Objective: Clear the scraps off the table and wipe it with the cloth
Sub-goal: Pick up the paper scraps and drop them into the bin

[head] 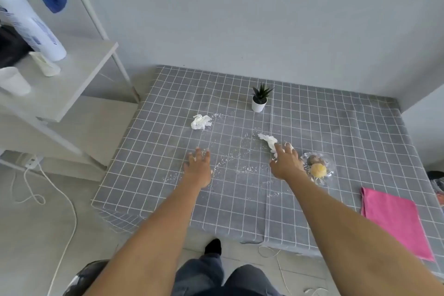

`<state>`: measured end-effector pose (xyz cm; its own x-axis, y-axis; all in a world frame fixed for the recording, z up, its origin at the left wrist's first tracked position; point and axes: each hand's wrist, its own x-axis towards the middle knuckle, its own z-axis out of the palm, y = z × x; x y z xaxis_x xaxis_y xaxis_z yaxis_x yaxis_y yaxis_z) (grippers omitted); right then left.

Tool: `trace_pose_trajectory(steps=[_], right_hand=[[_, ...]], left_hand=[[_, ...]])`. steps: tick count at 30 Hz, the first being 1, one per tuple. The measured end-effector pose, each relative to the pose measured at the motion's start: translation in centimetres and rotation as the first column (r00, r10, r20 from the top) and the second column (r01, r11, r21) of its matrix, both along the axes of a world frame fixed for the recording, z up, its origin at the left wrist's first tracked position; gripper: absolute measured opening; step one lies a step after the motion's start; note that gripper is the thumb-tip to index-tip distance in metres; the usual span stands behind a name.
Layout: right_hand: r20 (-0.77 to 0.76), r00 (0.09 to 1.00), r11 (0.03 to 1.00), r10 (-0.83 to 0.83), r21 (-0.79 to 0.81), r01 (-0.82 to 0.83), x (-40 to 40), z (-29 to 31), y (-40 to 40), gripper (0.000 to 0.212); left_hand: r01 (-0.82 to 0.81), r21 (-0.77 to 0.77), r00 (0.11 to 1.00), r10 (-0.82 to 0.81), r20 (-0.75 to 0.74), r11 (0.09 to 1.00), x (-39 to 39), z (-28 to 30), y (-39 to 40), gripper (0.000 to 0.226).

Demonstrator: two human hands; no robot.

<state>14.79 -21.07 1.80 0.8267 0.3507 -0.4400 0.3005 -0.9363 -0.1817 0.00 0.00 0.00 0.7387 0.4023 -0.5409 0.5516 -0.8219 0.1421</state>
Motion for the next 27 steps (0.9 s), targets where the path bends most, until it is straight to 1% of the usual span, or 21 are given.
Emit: trace_pose_trajectory(steps=[1, 4, 9, 11, 15, 20, 23, 27], right_hand=[[0.003, 1.000, 1.000, -0.014, -0.016, 0.014, 0.2, -0.3, 0.0, 0.063], [-0.005, 0.999, 0.999, -0.044, -0.032, 0.044, 0.9, -1.2, -0.1, 0.065], [-0.020, 0.998, 0.997, -0.065, 0.030, 0.065, 2.0, -2.7, 0.1, 0.072], [0.010, 0.999, 0.997, -0.052, 0.064, 0.051, 2.2, -3.0, 0.2, 0.077], [0.090, 0.994, 0.993, -0.059, 0.108, 0.049, 2.9, -3.0, 0.4, 0.085], [0.149, 0.984, 0.978, -0.097, 0.195, 0.066, 4.2, -2.5, 0.8, 0.084], [0.189, 0.981, 0.971, -0.046, 0.239, -0.001, 4.9, -2.1, 1.7, 0.080], [0.210, 0.975, 0.963, 0.070, 0.242, -0.121, 5.5, -2.3, 3.7, 0.082]], left_hand=[[0.017, 0.015, 1.000, -0.017, -0.008, 1.000, 0.0, -0.3, -0.1, 0.072], [-0.013, 0.004, 1.000, 0.013, 0.008, 1.000, -0.5, -1.2, -0.3, 0.078], [-0.051, 0.001, 0.996, 0.051, 0.075, 0.999, -0.3, -2.2, -0.4, 0.084], [-0.067, 0.008, 0.993, 0.066, 0.100, 0.998, 0.0, -2.2, -0.5, 0.083], [-0.106, 0.015, 0.976, 0.101, 0.195, 0.994, 1.4, -1.8, 0.1, 0.075], [-0.151, 0.075, 0.946, 0.122, 0.301, 0.986, 3.7, -0.9, 1.6, 0.067], [-0.178, 0.089, 0.914, 0.131, 0.384, 0.980, 5.3, -0.2, 3.1, 0.066], [-0.209, 0.096, 0.881, 0.145, 0.450, 0.973, 7.5, 0.3, 5.5, 0.066]])
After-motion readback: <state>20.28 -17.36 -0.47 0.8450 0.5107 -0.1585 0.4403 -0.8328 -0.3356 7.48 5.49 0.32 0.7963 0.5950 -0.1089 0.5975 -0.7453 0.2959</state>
